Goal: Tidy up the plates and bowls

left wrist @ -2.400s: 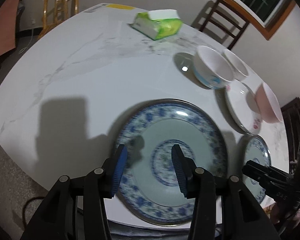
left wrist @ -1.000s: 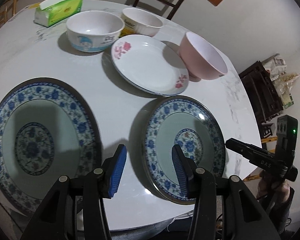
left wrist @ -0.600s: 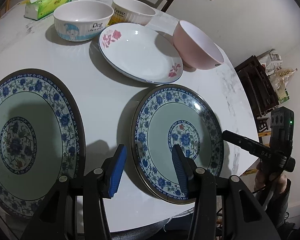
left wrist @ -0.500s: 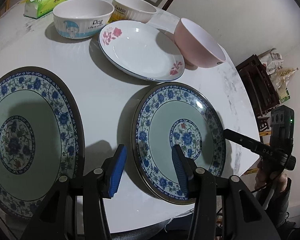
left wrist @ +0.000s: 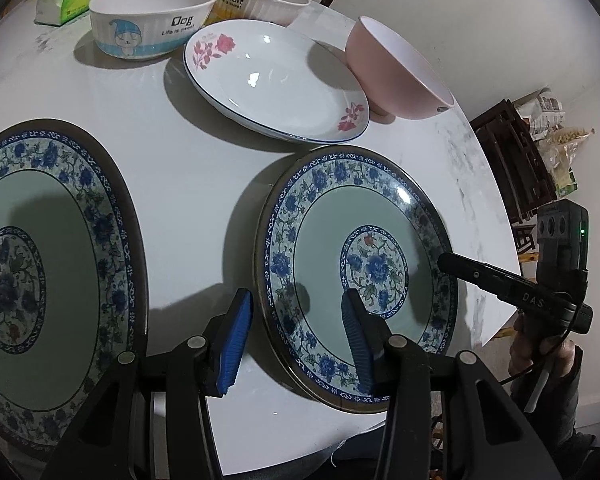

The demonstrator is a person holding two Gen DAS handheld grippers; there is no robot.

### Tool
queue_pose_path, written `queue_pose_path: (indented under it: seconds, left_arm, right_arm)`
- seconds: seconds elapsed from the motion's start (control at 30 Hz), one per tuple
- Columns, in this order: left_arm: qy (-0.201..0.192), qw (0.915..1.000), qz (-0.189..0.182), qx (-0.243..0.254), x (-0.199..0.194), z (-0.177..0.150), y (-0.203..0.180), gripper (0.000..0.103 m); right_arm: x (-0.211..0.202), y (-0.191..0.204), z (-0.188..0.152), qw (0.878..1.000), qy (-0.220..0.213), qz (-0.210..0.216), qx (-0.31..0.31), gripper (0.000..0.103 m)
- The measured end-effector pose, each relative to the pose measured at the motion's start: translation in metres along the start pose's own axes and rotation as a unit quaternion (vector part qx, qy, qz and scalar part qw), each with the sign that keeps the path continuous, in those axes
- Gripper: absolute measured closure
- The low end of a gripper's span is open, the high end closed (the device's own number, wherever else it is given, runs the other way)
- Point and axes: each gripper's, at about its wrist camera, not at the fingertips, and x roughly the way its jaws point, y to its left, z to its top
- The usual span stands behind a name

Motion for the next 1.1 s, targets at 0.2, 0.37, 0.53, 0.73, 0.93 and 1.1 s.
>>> queue_pose_path:
  seconds: [0.2, 0.37, 0.53, 0.73, 0.93, 1.1]
  left_arm:
    - [0.011, 0.9999, -0.003, -0.001, 0.0069, 0.0016, 0.0002, 0.065]
    - [0.004, 1.0, -0.005, 0.0, 0.0064, 0.0036, 0.0021, 0.067]
    - [0.002, 1.0, 0.007, 0.006, 0.0048, 0.0019, 0.0038, 0.079]
    - [-0.002, 0.9997, 0.023, 0.005, 0.0032, 0.0012, 0.007, 0.088]
    - [-0.001, 0.9995, 0.031, 0.003, 0.0026, 0.0015, 0.0052, 0.088]
    - [0.002, 0.9994, 0.035, 0.004, 0.0025, 0.003, 0.0037, 0.088]
  right_arm:
    - [0.0029, -0.0025, 0.0007, 1.0, 0.004, 0.008, 0.0, 0.082]
    - [0.0033, -0.0034, 0.0024, 1.0, 0.007, 0.01, -0.002, 0.082]
    - [0.0031, -0.0012, 0.0013, 1.0, 0.002, -0.004, -0.006, 0.087]
    - [0.0025, -0.0001, -0.0011, 1.0, -0.004, -0.014, 0.001, 0.086]
    - [0.0019, 0.0023, -0.0029, 1.0, -0.004, -0.021, 0.006, 0.086]
    - [0.0012, 0.0043, -0.0041, 1.0, -0.004, -0.024, 0.01, 0.086]
